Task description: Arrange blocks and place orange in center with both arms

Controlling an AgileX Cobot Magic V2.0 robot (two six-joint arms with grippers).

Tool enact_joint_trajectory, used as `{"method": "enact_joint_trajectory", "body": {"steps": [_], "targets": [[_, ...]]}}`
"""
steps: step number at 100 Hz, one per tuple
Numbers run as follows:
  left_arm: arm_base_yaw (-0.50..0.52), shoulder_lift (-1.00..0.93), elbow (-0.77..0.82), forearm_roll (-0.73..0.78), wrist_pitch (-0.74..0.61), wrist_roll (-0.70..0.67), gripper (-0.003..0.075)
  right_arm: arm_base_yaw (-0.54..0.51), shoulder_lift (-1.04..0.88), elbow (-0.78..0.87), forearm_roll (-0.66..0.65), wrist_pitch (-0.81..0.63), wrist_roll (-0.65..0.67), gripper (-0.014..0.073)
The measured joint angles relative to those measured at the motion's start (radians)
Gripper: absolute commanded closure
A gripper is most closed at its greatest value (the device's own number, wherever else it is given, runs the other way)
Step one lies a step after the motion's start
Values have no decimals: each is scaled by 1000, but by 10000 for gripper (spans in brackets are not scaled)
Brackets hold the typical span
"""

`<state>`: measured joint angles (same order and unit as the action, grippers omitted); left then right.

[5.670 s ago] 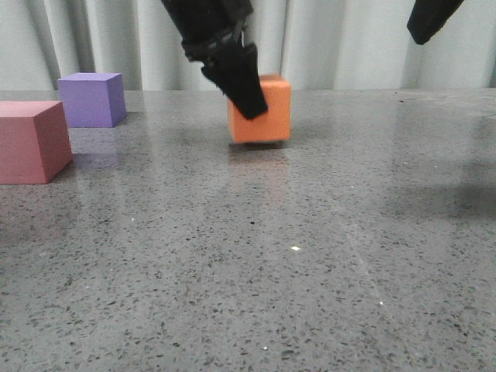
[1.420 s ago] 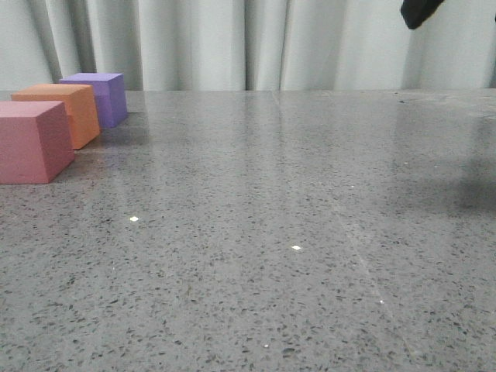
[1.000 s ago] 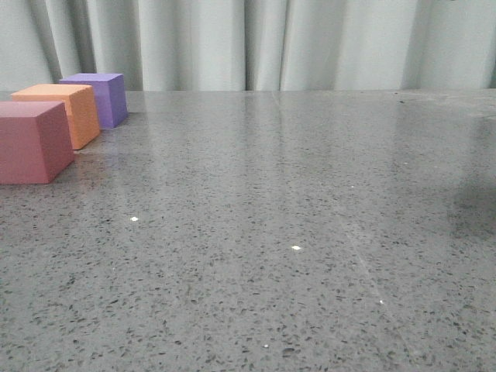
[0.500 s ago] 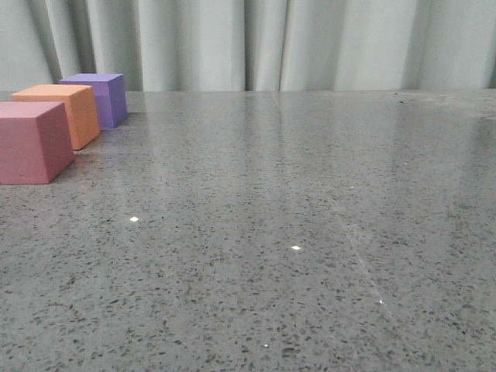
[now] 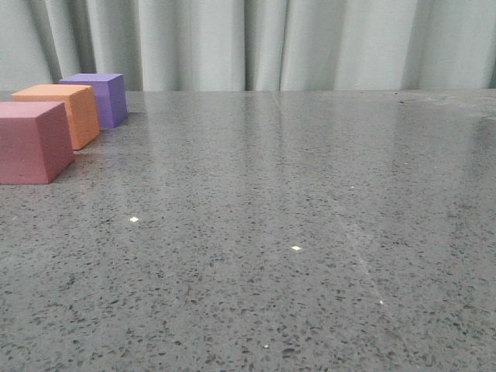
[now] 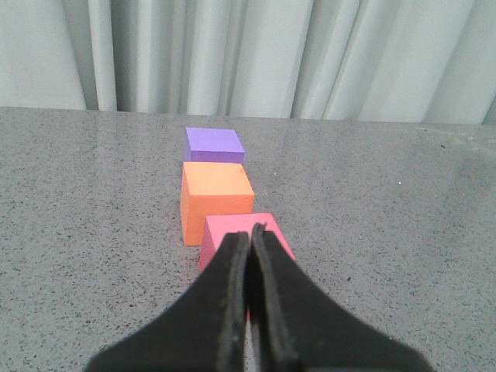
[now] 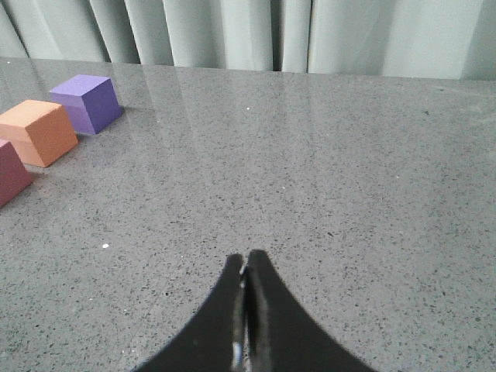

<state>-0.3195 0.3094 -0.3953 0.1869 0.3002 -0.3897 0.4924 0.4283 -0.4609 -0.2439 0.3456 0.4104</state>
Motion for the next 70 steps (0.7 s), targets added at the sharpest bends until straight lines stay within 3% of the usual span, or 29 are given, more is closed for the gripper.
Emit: {"method": "enact_joint_trajectory", "body": {"steps": [70], "targets": [[0, 0, 9, 11, 0, 0, 739, 0, 0, 0, -2, 0, 0, 714]]}}
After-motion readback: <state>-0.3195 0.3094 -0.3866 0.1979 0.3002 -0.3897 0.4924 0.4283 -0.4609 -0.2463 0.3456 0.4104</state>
